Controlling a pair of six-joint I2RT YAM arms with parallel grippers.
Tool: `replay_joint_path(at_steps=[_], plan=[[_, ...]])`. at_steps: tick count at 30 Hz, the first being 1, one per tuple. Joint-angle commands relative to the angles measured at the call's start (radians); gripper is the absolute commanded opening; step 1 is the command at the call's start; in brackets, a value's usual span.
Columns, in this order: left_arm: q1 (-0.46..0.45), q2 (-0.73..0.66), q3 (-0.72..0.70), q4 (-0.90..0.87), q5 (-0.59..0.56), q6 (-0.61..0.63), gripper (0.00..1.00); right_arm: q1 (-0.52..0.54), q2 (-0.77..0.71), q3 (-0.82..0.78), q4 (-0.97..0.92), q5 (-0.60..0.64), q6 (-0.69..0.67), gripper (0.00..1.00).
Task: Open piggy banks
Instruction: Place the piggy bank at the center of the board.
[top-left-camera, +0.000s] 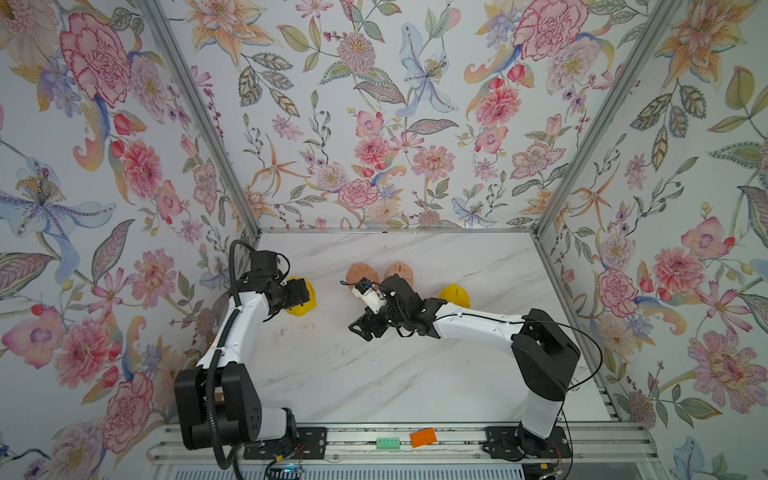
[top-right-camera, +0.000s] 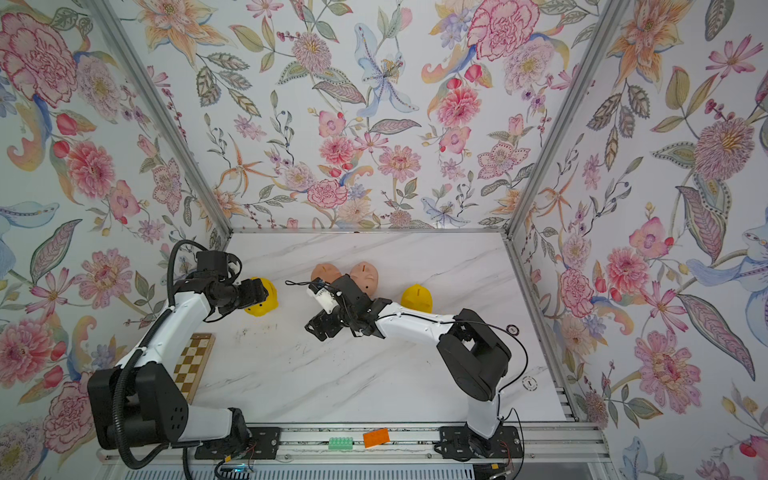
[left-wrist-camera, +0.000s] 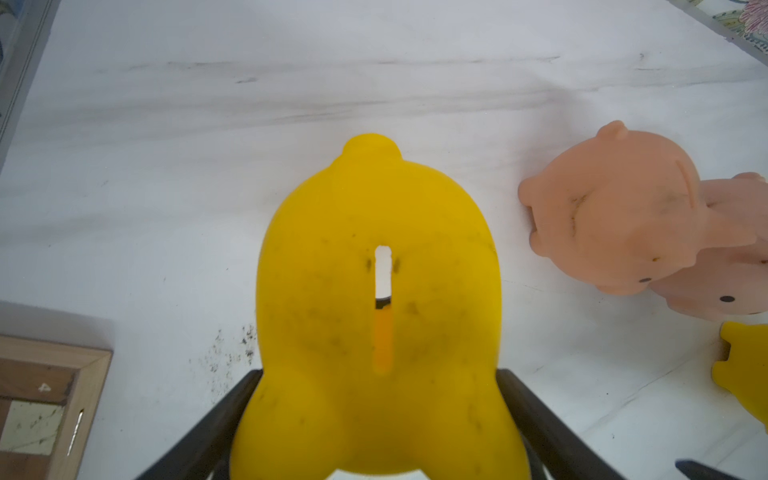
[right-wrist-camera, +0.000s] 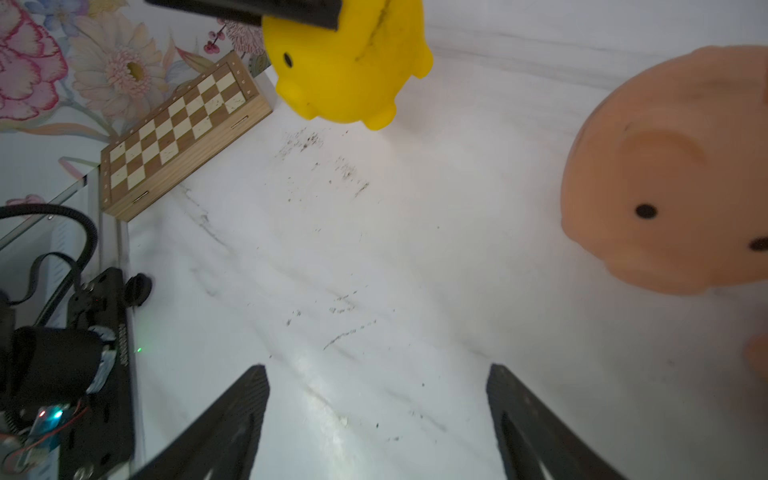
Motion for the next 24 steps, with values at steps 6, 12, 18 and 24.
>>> replay_joint_path(at_steps=[6, 12, 18, 24], plan=[[-0.072, 0.264, 0.308, -0.157, -0.147, 0.109, 0.61, -0.063, -0.264, -0.241, 0.002, -0.038, 0.012, 0.97], [-0.096, 0.366, 0.438, -0.181, -0.181, 0.159, 0.62, -0.113, -0.384, -0.346, -0.012, -0.027, 0.010, 0.99], [-0.111, 0.434, 0.479, -0.184, -0.199, 0.177, 0.63, -0.149, -0.443, -0.375, -0.050, -0.027, -0.014, 0.99], [-0.110, 0.465, 0.475, -0.183, -0.168, 0.172, 0.67, -0.166, -0.457, -0.381, -0.074, -0.046, -0.030, 0.99]])
